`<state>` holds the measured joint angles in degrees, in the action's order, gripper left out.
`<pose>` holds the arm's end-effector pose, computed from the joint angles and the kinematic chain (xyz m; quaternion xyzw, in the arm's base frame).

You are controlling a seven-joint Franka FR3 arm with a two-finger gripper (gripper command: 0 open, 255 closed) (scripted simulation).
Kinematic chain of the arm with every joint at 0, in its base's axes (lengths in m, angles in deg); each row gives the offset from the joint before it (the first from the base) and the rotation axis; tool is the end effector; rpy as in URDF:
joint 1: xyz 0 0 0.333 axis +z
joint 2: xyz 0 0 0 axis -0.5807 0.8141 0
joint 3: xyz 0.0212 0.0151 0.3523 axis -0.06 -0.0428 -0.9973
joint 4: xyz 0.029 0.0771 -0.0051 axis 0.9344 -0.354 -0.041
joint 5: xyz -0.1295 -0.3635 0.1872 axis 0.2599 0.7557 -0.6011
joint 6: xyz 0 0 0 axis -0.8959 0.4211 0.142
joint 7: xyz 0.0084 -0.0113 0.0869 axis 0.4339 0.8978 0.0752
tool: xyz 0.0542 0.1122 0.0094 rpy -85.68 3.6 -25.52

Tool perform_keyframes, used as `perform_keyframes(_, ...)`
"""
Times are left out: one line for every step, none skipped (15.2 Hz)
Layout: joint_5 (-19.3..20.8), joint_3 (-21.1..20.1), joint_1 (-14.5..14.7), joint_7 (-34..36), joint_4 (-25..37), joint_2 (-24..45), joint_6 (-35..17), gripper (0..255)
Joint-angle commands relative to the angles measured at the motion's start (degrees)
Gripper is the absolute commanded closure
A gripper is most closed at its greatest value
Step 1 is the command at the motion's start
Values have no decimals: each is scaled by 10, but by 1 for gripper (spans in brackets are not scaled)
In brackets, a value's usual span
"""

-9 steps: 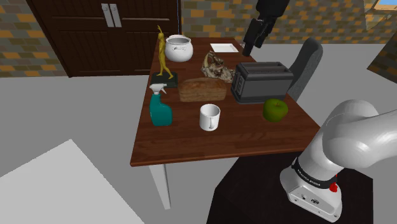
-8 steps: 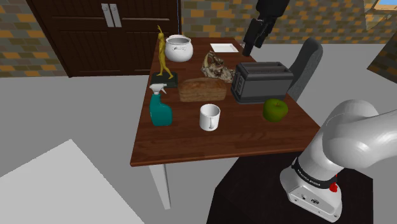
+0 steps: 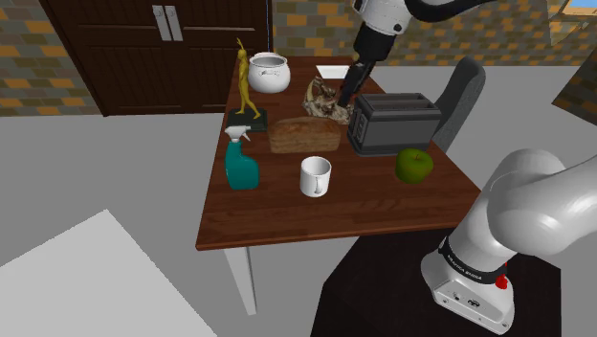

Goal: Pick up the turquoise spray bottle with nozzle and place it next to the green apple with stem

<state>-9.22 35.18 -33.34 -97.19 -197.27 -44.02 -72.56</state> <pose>0.3807 0.0067 0.5569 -0.9873 -0.1055 -0.1179 0.0126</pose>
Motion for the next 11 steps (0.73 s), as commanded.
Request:
perform_keyframes(-9, 8, 14, -27, -11, 30, -53, 0)
perform_keyframes(-14, 14, 20, -43, -15, 45, -77, 0)
perform_keyframes(-20, 19, 28, -59, -18, 62, -101, 0)
perform_keyframes(-26, 25, 35, -76, -21, 79, -125, 0)
perform_keyframes(-33, 31, 43, -93, -22, 97, -148, 0)
perform_keyframes(-42, 37, 51, -111, -22, 116, -171, 0)
perform_keyframes(-51, 43, 60, -130, -21, 135, -193, 0)
perform_keyframes(-61, 50, 70, -149, -19, 155, -214, 0)
perform_keyframes(-73, 56, 80, -170, -16, 175, -234, 0)
perform_keyframes(-87, 63, 90, -192, -11, 196, -254, 0)
perform_keyframes(-102, 70, 102, -215, -6, 217, -272, 0)
